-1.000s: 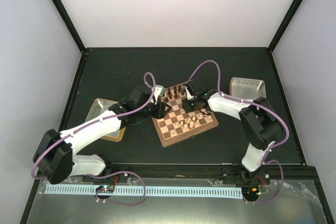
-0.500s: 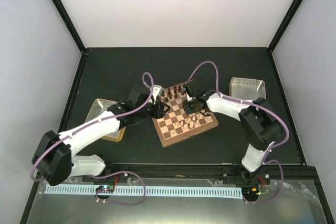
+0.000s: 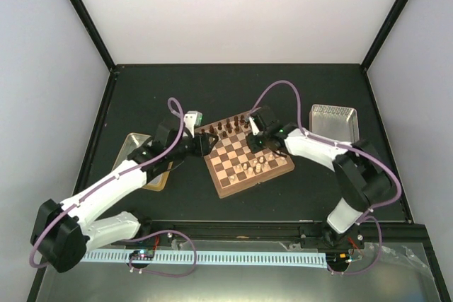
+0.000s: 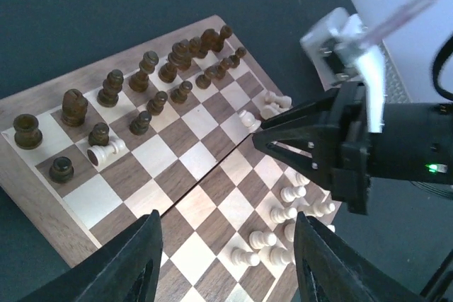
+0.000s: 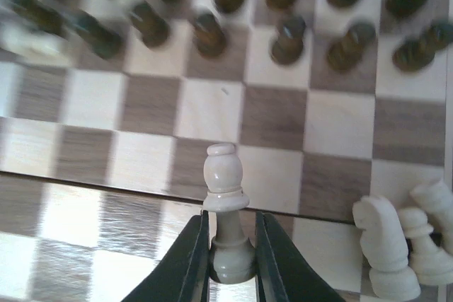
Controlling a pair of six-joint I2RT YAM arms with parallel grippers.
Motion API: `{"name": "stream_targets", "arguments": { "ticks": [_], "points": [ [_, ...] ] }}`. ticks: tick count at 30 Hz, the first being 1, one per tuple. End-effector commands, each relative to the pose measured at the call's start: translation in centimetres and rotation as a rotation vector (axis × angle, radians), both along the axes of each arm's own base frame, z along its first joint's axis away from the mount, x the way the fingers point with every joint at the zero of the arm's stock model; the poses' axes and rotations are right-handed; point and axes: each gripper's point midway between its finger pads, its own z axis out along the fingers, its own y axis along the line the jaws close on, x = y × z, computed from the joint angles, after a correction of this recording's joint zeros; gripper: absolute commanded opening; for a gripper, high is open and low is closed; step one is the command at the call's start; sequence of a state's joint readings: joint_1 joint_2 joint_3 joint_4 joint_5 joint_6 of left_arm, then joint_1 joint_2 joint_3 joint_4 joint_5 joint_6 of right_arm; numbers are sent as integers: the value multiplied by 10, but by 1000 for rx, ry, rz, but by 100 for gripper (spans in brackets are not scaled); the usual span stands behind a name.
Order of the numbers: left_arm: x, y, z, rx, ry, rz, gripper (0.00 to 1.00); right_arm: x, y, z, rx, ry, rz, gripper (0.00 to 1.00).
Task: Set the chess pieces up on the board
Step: Pick up the chess piece from the chessboard, then place the chess piece on the chessboard.
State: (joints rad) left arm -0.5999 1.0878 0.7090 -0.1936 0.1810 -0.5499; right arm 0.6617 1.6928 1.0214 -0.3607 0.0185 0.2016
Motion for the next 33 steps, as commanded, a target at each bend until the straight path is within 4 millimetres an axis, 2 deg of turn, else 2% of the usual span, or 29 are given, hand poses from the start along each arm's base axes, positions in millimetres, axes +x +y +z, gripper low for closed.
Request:
{"name": "stream_targets", "arguments": {
  "ticks": [1,3,4,9,12,16,22,24,26,30,33],
  "points": [
    [2,4,21,-94,-29,36,54,4,32,64,212,-186,130,13],
    [-2,4,29,-152,15,38,58,-7,43,84,309,-222,205,13],
    [-6,3,33,-191,49,33,61,-17,49,100,373,-248,258,13],
    [-23,-9,65,-366,88,-73,70,-77,75,155,653,-304,570,13],
    [-33,-16,75,-387,91,-154,72,-105,82,174,744,-292,709,12],
    [-41,-21,78,-385,102,-233,69,-129,92,181,766,-257,829,12],
    [-53,-28,85,-393,127,-332,38,-131,95,182,756,-256,833,12],
    [-56,-29,85,-397,137,-349,31,-129,94,183,753,-261,823,12],
    [-60,-29,86,-404,144,-367,31,-127,94,182,747,-261,815,12],
    [-68,-30,87,-407,152,-409,38,-122,94,180,735,-263,788,12],
    [-72,-29,83,-391,163,-421,32,-119,95,180,731,-266,771,12]
  ]
}}
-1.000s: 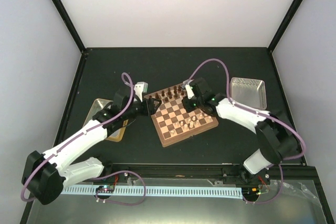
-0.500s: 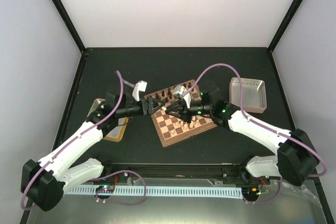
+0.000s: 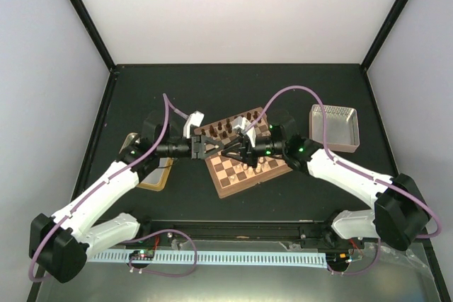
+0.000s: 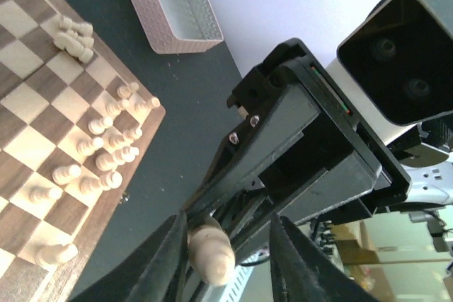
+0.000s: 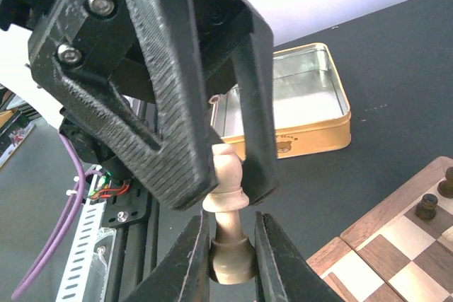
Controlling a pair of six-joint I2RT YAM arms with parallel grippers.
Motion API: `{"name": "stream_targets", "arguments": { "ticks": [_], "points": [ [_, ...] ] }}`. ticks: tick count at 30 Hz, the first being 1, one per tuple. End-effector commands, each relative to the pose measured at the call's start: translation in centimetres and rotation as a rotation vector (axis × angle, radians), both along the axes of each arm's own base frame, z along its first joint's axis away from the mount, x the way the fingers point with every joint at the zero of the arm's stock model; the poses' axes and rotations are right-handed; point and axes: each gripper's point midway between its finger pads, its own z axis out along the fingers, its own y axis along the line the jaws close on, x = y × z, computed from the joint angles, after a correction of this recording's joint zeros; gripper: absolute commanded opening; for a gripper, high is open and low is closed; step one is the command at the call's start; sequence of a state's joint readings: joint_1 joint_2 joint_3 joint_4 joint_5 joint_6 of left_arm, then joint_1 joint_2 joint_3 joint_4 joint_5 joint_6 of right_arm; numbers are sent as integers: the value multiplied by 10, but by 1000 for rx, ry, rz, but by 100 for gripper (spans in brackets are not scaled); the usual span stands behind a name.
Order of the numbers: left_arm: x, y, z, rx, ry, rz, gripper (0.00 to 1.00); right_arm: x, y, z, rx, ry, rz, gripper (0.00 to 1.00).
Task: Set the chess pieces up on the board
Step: Place the chess piece on the chessboard.
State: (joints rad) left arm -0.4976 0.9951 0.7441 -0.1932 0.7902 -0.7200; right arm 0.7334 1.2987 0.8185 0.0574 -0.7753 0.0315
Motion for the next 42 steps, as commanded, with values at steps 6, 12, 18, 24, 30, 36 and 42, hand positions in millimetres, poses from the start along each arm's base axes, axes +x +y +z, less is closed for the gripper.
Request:
{"name": "stream_targets", "arguments": {
  "ticks": [6,12,18,24,30,36,42],
  "points": [
    [-10,-1,15,-9,-52,-68,6,8,4,12,17,-24,-23,13],
    [-2,2,14,14,-85,-35,2,12,-1,5,-21,0,-71,35],
    [18,22,-9,183,-131,107,2,30,-25,-4,-57,19,-288,62],
    [29,34,-36,343,-133,179,2,64,-79,1,-27,27,-700,66],
    [27,21,-54,532,-173,171,2,85,-143,-7,-31,97,-1101,66],
    [19,-8,-54,662,-284,104,2,85,-194,-16,18,141,-1363,68],
    [-5,-50,-74,714,-342,-38,2,84,-215,-26,42,172,-1440,71]
  ]
}}
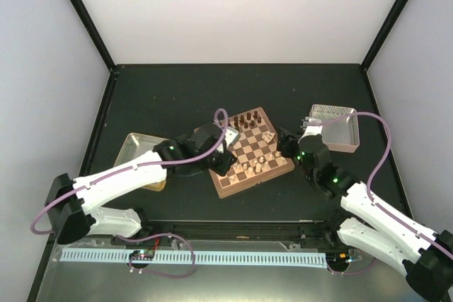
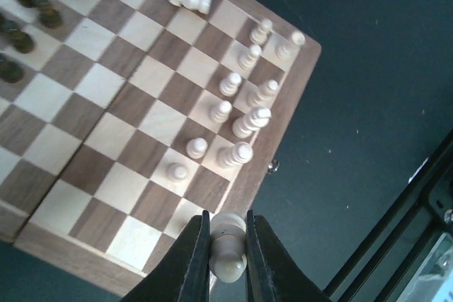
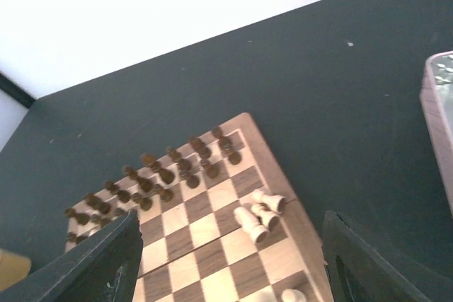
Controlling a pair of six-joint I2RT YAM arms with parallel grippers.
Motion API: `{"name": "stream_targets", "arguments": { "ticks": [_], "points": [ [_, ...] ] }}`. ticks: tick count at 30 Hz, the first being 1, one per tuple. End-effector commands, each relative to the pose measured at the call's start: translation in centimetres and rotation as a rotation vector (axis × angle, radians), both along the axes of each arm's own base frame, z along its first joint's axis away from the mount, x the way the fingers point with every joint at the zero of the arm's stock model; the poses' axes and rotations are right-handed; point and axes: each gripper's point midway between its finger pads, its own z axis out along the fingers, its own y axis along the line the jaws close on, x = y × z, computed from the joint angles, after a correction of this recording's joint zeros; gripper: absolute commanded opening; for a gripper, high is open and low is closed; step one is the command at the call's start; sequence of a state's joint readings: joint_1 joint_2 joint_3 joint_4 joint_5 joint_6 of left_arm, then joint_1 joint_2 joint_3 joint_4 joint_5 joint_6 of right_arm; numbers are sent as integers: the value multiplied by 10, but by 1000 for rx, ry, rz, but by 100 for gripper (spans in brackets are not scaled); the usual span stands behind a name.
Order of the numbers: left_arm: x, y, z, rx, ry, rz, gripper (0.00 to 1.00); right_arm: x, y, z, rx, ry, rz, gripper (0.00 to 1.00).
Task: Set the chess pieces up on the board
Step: Place the chess piece on the chessboard.
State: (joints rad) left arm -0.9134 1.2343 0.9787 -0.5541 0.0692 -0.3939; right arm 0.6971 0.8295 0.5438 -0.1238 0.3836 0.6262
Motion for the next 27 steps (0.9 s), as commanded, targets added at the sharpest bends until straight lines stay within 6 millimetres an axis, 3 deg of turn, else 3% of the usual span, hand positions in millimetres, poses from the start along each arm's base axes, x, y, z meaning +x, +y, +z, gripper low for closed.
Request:
{"name": "stream_targets", "arguments": {
  "ticks": [1,12,27],
  "points": [
    [-7,-20,-13,106,-59,-74,2,4,-23,-4,22,1,-126,71],
    [-16,-48,-59,251,-96,-176,3,9,-23,-10,2,23,-117,72],
    [-5,-50,-97,308,-123,-159,4,10,-30,-12,-7,31,-139,73]
  ]
}}
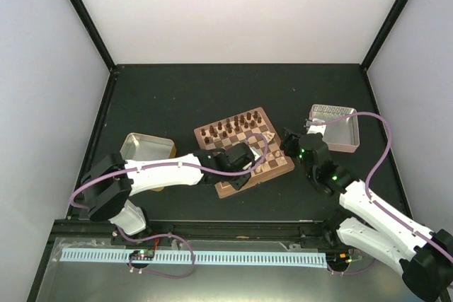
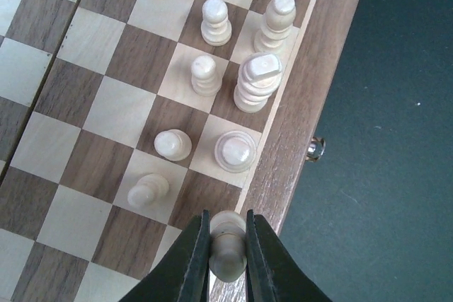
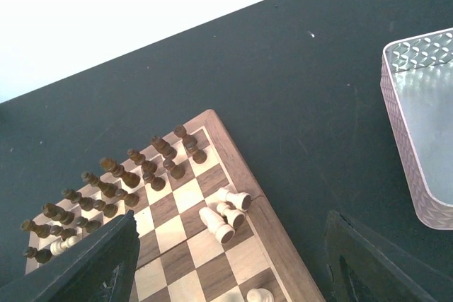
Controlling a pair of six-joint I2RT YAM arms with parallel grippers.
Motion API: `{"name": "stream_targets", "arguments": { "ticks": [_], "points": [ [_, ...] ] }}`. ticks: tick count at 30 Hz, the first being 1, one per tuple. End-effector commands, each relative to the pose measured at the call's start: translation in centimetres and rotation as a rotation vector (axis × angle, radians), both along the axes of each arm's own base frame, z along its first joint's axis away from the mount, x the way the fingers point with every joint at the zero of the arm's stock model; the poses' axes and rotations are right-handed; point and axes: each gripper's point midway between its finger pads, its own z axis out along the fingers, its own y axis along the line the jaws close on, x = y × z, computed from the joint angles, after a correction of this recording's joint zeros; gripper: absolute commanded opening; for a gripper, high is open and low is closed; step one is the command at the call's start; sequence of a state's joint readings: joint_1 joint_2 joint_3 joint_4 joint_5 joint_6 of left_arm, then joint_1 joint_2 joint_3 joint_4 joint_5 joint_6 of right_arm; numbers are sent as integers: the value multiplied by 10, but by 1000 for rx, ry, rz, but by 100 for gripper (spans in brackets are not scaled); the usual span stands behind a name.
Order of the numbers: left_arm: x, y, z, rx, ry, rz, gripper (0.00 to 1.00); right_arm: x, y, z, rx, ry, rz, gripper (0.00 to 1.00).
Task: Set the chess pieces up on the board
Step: Place the chess piece on the chessboard.
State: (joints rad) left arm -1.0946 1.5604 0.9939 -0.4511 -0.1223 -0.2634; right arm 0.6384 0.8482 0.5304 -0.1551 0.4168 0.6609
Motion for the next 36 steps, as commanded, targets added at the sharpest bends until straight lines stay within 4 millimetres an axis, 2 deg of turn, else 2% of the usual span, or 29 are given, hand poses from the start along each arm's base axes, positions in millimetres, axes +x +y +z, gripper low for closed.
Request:
{"name": "stream_targets", "arguments": {
  "ticks": [1,6,12,20,23,28,31,36],
  "points": [
    [8,-5,-7,10,-39,1,4,2,-6,5,11,-19,-34,73],
    [9,-1,-16,39,-37,10,5,2,-6,4,10,-14,-32,73],
    [10,1,-20,48,-39,24,11,3,-5,3,13,-10,-28,73],
    [13,2,-24,60,-50,36,11,3,-4,2,11,-5,-23,73],
    [13,1,-25,62,-47,33,15,3,-4,2,12,-4,-23,73],
    [12,1,-22,55,-45,32,25,3,-4,3,14,-6,-20,73],
    [12,0,-17,44,-46,32,28,3,-3,4,17,-6,-18,73],
    [12,-2,7,-17,-51,43,33,2,-1,10,24,-14,1,73]
  ]
}}
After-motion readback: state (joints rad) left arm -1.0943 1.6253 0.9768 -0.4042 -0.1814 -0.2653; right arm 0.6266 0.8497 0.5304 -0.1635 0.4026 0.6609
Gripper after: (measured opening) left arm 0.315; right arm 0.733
